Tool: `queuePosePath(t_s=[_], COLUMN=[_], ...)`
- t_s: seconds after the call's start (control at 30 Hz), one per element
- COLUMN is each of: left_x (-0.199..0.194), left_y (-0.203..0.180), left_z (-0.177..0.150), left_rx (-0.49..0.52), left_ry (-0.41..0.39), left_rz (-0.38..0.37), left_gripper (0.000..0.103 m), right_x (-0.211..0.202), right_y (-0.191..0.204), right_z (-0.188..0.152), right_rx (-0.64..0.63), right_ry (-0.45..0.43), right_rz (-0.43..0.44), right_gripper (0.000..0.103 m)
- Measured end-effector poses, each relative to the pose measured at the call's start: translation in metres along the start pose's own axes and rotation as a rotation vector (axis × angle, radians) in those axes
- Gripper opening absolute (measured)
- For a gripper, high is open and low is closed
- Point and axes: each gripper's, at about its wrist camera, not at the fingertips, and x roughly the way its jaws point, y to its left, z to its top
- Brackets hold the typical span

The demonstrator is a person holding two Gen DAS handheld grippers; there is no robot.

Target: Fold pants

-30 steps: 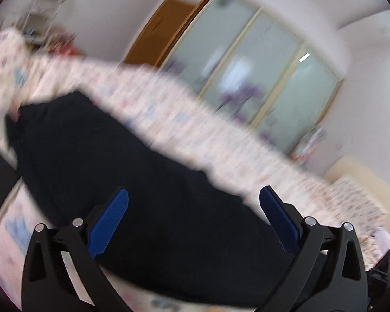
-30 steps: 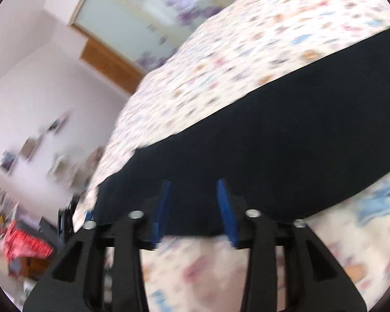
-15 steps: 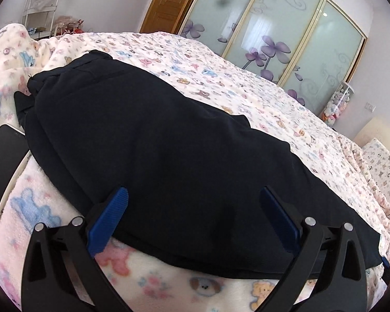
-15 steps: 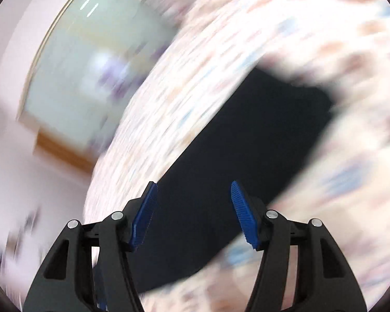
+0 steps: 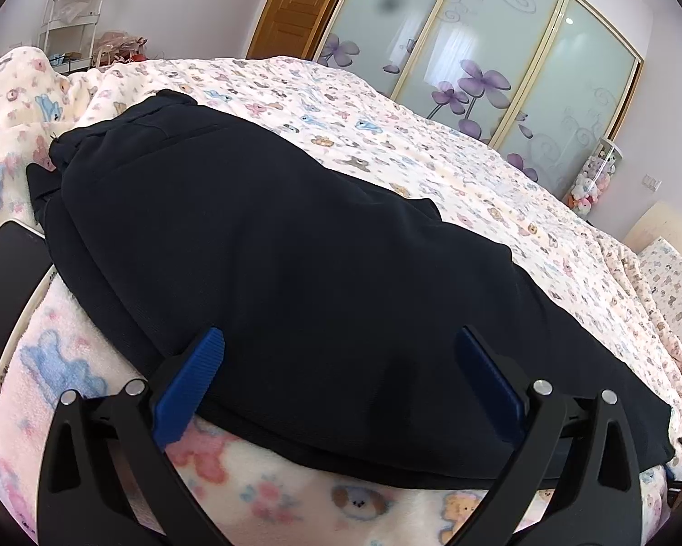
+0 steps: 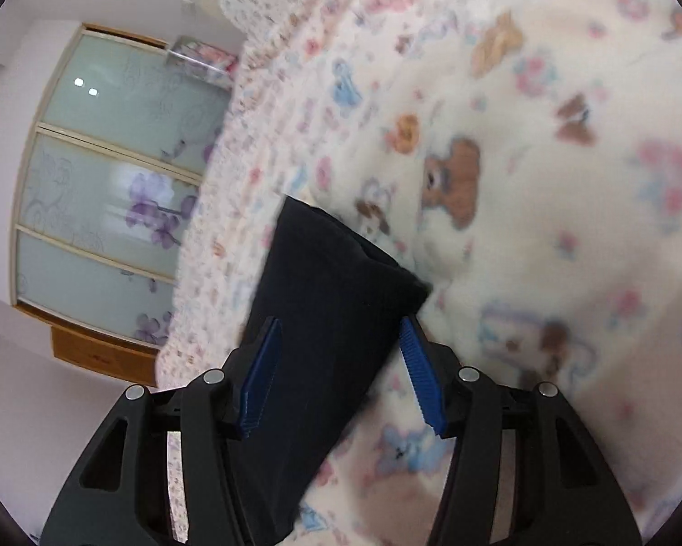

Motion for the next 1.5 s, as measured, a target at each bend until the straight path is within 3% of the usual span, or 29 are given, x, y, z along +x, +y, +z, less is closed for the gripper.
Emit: queuePosePath(t_s=[0.2,0.4,0.57,0.63,0.7,0.87,1.07,1.2,1.33,1.5], left_x=[0.000,0.000,0.000,0.000,0.000,0.000,0.000,0.000,0.000,0.000], left_y=[0.000,0.000,0.001,0.000,0.000,0.001,0.001,0.001,0.000,0.001], left_z=[0.000,-0.001,0.000,-0.001,-0.001,-0.001,-0.001,-0.001,-0.001,-0.001], left_rx=[0.000,-0.001,-0.002,-0.003,-0.003,-0.003,-0.002,-0.002,-0.002,-0.006], left_ry=[0.000,-0.001,-0.001,-0.001,-0.001,-0.001,-0.001,-0.001,-0.001,0.000], left_rz=[0.002,0.000,-0.001,-0.002,-0.001,-0.002,0.000,0.001,0.005,0.004], left_gripper=[0.101,0.101,0.101,0.101,0.101,0.101,0.101,0.101,0.101,0.101], right_x=[0.007,0.017,0.020,0.015,0.009,-0.017,-0.038,-0.036,-0.014,0.032], right_y=[-0.006,-0.021,-0.032,-0.030,-0.025,0.009,0.086,0.145,0.206,0.249], right_z=[-0.001,0.010,0.009,0.005,0.001,-0.014,-0.054,-0.099,-0.162,-0.249], right_rx=[0.040,0.090,0.118,0.101,0.090,-0.007,-0.274,-0.441,-0.573,-0.680], right_ry=[-0.005,-0.022,-0.021,-0.049,-0.079,-0.158,-0.181,-0.130,0.014,0.230], right_rz=[-0.029,0.141,0.152,0.146,0.151,0.218,0.342,0.426,0.501,0.544], right_gripper=[0.054,0.053,0.035,0.021,0.018,0.016,0.016,0.016,0.016,0.016])
